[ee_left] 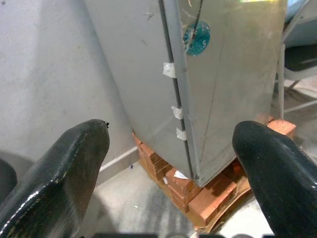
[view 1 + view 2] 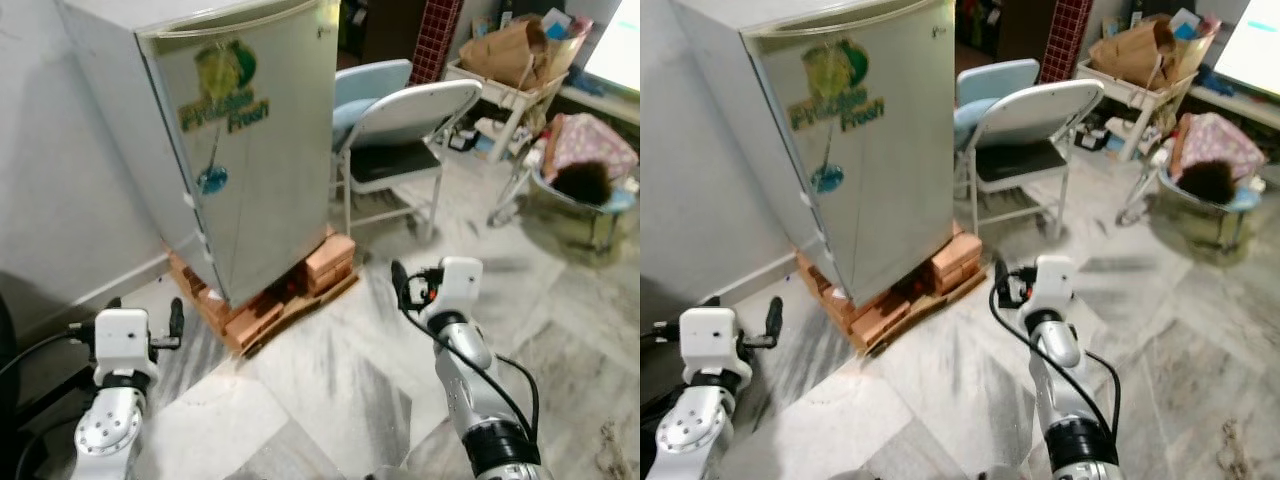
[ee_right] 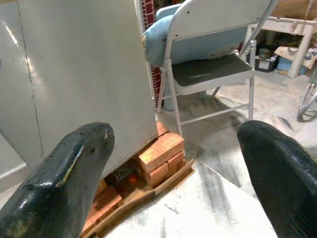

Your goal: Restocking fridge

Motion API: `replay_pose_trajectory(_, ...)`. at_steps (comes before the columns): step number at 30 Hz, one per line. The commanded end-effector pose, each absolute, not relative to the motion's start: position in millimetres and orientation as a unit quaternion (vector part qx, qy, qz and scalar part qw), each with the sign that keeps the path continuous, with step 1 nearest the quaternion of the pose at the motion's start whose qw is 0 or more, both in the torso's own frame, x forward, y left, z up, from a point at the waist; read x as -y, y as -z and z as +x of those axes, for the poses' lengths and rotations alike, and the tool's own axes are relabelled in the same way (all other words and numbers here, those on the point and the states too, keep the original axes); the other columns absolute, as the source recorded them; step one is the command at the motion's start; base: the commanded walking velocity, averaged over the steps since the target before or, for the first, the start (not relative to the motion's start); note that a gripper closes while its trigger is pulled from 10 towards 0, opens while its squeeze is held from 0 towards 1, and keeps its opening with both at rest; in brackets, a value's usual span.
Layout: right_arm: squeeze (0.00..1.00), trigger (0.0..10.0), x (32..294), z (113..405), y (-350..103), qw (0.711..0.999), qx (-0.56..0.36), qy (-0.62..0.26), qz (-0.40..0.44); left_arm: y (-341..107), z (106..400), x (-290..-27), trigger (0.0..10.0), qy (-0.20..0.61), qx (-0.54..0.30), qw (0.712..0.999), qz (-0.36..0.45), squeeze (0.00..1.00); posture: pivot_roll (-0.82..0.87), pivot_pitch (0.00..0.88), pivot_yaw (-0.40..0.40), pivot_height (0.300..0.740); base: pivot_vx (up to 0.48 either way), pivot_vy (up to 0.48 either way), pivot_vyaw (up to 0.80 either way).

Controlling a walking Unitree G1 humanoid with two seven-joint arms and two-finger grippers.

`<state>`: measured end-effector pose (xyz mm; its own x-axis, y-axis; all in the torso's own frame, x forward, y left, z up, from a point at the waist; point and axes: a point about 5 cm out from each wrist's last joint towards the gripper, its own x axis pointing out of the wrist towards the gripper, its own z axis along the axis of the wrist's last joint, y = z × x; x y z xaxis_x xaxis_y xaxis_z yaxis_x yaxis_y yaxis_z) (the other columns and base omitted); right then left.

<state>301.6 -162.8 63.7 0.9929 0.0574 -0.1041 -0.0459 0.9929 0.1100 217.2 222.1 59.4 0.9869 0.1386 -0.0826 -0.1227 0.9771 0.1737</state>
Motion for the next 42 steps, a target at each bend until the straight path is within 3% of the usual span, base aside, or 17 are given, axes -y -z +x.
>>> replay_pose_trajectory(1,0.00,10.0,168,302,-65,0.997,-0.050,-0.020,0.050,-58,218,-218,10.0,-0.057,-0.049,0.994,0.081,0.00,0.02,0.025,0.030,0.735,0.000,0.465,0.00)
replay_pose_trajectory(13,0.00,10.0,161,308,-72,0.997,-0.042,-0.037,0.056,-58,216,-220,10.0,-0.054,-0.041,0.993,0.095,0.00,0.02,0.024,0.026,0.735,0.000,0.457,-0.42)
replay_pose_trajectory(25,0.00,10.0,160,309,-73,0.997,-0.040,-0.035,0.054,-57,215,-214,10.0,-0.036,-0.039,0.995,0.088,0.00,0.02,0.031,0.028,0.735,0.360,0.316,-0.41)
replay_pose_trajectory(42,0.00,10.0,158,311,-72,0.997,-0.043,-0.039,0.046,-59,215,-211,10.0,-0.031,-0.036,0.995,0.082,0.00,0.03,0.031,0.024,0.735,0.398,0.267,-0.03)
